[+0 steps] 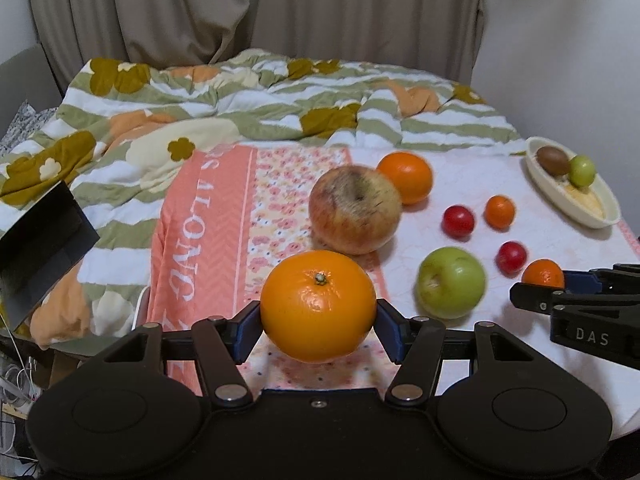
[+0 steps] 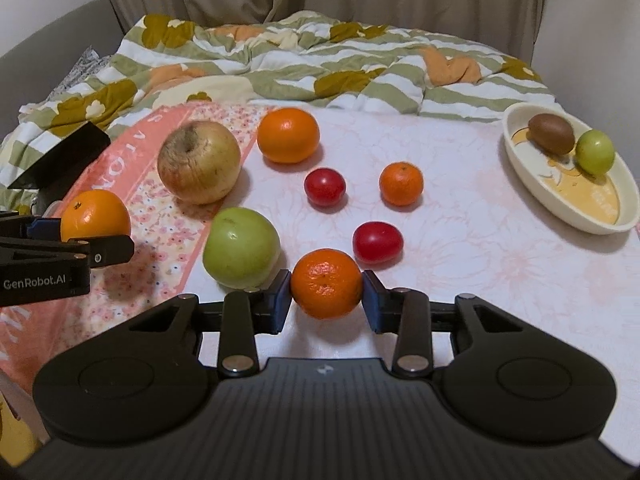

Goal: Organize fruits
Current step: 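Lift and carry the orange and tangerine toward the white bowl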

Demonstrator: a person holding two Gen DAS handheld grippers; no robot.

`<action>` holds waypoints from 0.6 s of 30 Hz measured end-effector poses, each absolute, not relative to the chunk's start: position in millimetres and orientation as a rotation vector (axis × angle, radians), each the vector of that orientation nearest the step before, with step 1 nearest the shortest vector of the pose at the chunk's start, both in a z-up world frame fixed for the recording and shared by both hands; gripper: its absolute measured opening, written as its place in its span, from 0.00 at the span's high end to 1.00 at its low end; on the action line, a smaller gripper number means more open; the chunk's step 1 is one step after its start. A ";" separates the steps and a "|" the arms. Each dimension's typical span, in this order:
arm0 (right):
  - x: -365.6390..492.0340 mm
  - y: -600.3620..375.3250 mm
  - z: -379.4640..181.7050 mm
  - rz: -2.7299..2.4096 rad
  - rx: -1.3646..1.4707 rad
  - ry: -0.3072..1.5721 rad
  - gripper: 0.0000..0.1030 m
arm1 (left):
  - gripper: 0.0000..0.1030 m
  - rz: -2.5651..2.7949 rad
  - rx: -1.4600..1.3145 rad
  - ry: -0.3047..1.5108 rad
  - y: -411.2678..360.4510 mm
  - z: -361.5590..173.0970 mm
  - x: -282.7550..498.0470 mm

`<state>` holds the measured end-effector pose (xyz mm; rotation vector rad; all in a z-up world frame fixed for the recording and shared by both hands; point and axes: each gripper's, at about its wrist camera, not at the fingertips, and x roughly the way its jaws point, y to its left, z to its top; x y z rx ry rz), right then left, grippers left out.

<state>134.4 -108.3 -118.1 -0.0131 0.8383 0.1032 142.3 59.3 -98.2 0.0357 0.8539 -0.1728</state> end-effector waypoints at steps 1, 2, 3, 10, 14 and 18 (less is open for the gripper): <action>131.1 -109.2 -114.0 0.100 -0.014 0.834 0.49 | 0.38 -0.177 0.030 0.846 58.1 -93.8 139.6; 127.4 -110.6 -109.7 0.097 -0.014 0.829 0.49 | 0.38 -0.181 0.026 0.838 56.2 -89.4 136.7; 123.1 -113.0 -104.5 0.094 -0.011 0.823 0.49 | 0.38 -0.186 0.023 0.829 54.3 -84.4 133.7; 96.7 -143.9 -67.9 0.072 0.047 0.795 0.49 | 0.38 -0.197 0.036 0.775 31.3 -51.4 114.2; 85.0 -171.0 -46.4 0.061 0.062 0.770 0.49 | 0.38 -0.192 0.029 0.749 9.5 -35.3 103.8; 75.8 -207.3 -27.4 0.068 0.057 0.741 0.49 | 0.38 -0.181 0.019 0.711 -22.8 -19.5 95.4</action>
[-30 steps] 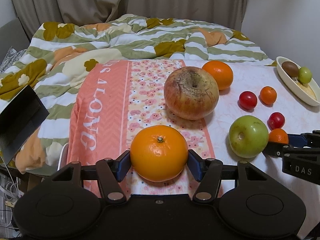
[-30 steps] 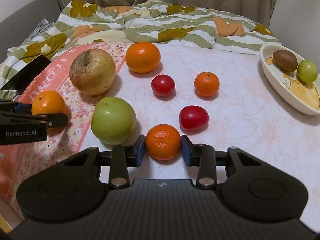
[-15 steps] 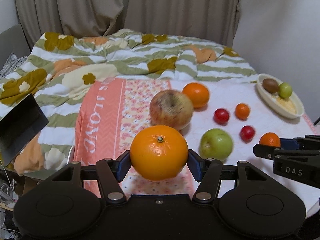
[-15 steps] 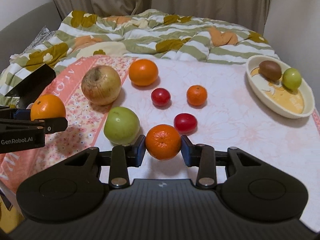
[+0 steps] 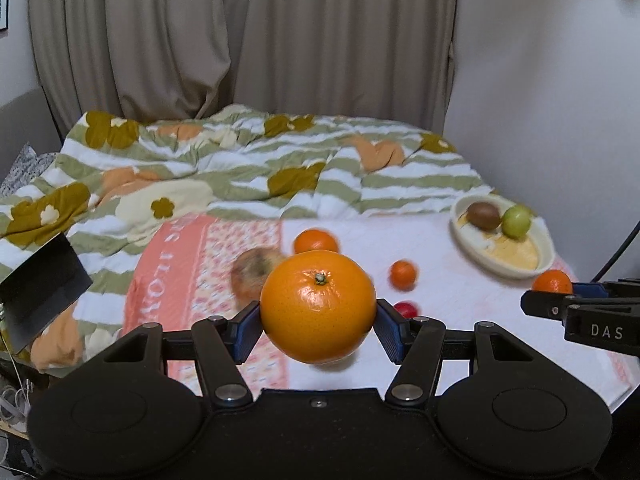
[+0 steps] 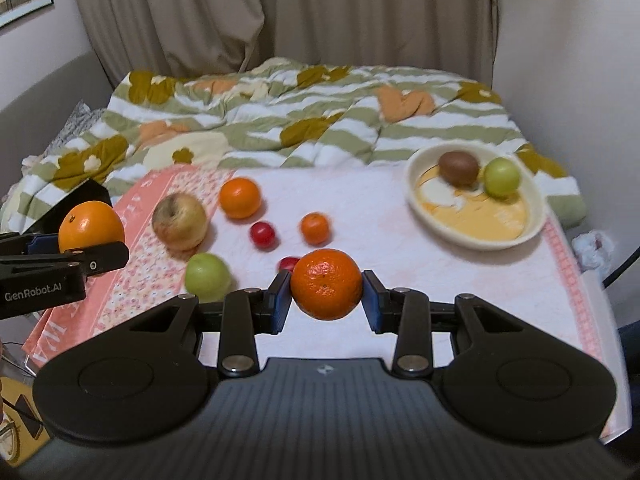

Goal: Organize fruits
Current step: 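Lift and carry the orange and tangerine toward the white bowl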

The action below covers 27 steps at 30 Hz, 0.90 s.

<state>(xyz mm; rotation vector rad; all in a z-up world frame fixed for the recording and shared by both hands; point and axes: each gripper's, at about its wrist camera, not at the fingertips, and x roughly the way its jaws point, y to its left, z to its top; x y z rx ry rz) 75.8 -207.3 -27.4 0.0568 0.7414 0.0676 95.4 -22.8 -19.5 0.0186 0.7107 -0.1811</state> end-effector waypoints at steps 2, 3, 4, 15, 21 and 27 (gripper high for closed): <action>73.0 -228.3 -19.8 0.072 0.043 0.731 0.49 | 0.38 -0.175 0.006 0.696 -38.4 -13.1 93.9; 72.5 -237.5 -17.1 0.074 0.038 0.726 0.49 | 0.38 -0.173 0.001 0.689 -47.6 -10.6 93.6; 71.9 -247.2 -14.5 0.079 0.033 0.721 0.49 | 0.38 -0.171 -0.004 0.684 -57.0 -8.1 94.4; 105.4 -350.8 0.0 0.120 -0.019 0.696 0.49 | 0.38 -0.165 -0.043 0.656 -157.9 -5.2 127.3; 139.2 -390.3 -5.3 0.119 -0.011 0.698 0.49 | 0.38 -0.189 -0.023 0.674 -199.8 -14.3 159.9; 168.8 -415.6 -15.1 0.085 0.022 0.717 0.49 | 0.38 -0.242 0.025 0.704 -229.9 -25.9 195.8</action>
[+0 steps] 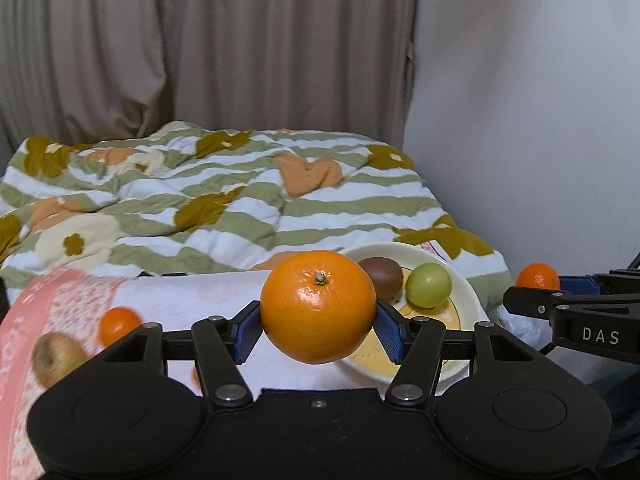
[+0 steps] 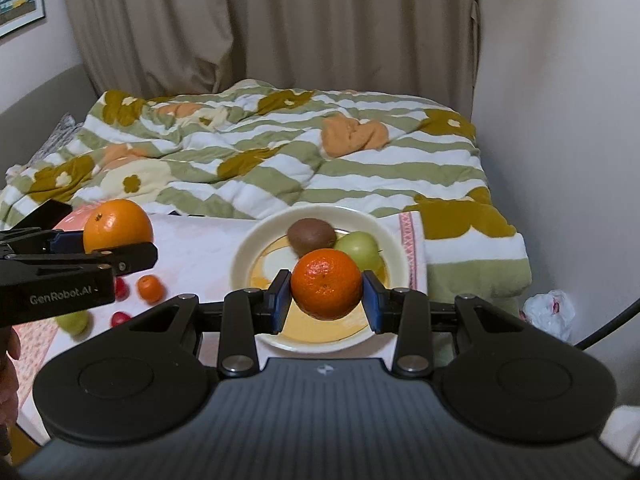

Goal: Organize fruits
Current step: 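Lift and carry the orange and tangerine toward the white bowl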

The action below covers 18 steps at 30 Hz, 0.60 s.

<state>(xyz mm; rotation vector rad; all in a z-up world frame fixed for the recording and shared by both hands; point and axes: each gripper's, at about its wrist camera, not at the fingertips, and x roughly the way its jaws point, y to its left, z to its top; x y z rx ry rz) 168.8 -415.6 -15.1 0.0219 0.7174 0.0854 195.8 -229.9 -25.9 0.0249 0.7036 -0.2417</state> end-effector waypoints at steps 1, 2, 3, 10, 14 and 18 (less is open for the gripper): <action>173.4 -418.3 -16.9 0.078 0.027 0.721 0.49 | 0.38 -0.254 0.037 0.711 -234.8 -28.3 201.1; 177.8 -421.3 -19.0 0.070 0.034 0.728 0.49 | 0.38 -0.265 0.051 0.720 -238.9 -31.2 206.5; 182.8 -423.7 -21.4 0.064 0.041 0.735 0.49 | 0.38 -0.276 0.064 0.729 -243.2 -34.7 212.0; 208.6 -438.2 -41.4 0.014 0.081 0.785 0.49 | 0.38 -0.347 0.140 0.793 -268.0 -66.1 250.7; 218.7 -442.6 -52.0 -0.016 0.093 0.812 0.49 | 0.38 -0.385 0.192 0.831 -280.0 -85.3 267.3; 225.2 -447.1 -61.3 -0.041 0.100 0.833 0.49 | 0.38 -0.411 0.248 0.851 -291.1 -100.7 279.6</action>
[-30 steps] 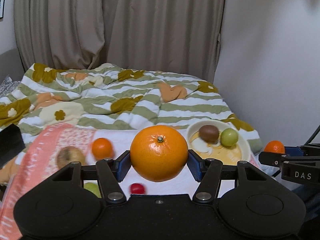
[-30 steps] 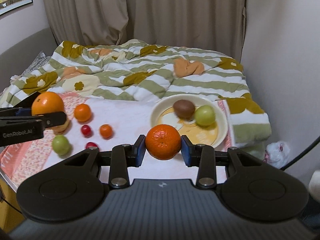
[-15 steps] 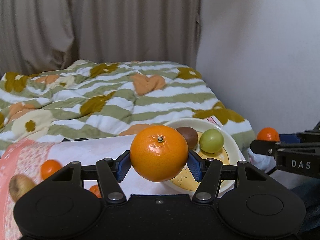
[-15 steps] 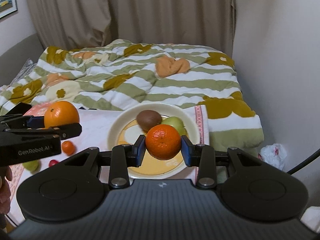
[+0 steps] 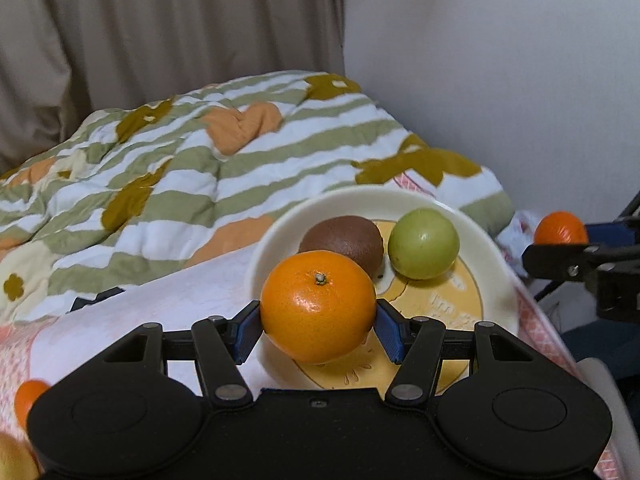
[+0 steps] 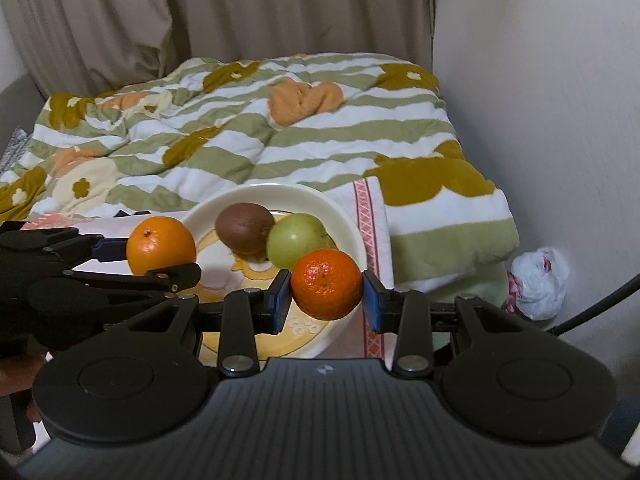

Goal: Organize fruits
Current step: 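Lift and carry the orange and tangerine toward the white bowl, then release the orange into the bowl with the left tool while the right tool releases the tangerine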

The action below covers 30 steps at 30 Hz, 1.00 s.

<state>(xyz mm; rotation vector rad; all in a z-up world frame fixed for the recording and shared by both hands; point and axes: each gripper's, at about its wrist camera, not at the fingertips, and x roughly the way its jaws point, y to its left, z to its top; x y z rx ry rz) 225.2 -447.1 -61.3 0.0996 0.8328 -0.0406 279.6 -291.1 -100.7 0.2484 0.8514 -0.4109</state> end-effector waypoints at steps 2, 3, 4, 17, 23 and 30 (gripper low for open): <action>228.1 -449.4 -65.4 -0.051 0.107 0.842 0.49 | 0.38 -0.420 0.274 0.862 -294.9 -107.3 283.7; 229.5 -449.9 -66.8 -0.056 0.110 0.847 0.49 | 0.38 -0.423 0.285 0.866 -296.8 -110.1 285.8; 230.1 -450.5 -67.7 -0.059 0.111 0.850 0.49 | 0.38 -0.423 0.297 0.870 -298.5 -112.7 287.4; 229.4 -455.3 -64.6 -0.077 0.115 0.847 0.49 | 0.01 -0.436 0.345 0.828 -305.1 -109.1 281.7; 229.5 -456.7 -56.8 -0.060 0.113 0.826 0.49 | 0.01 -0.398 0.329 0.853 -289.5 -97.2 274.1; 240.3 -445.1 -65.8 -0.005 0.111 0.845 0.49 | 0.01 -0.340 0.254 0.864 -264.3 -81.6 266.2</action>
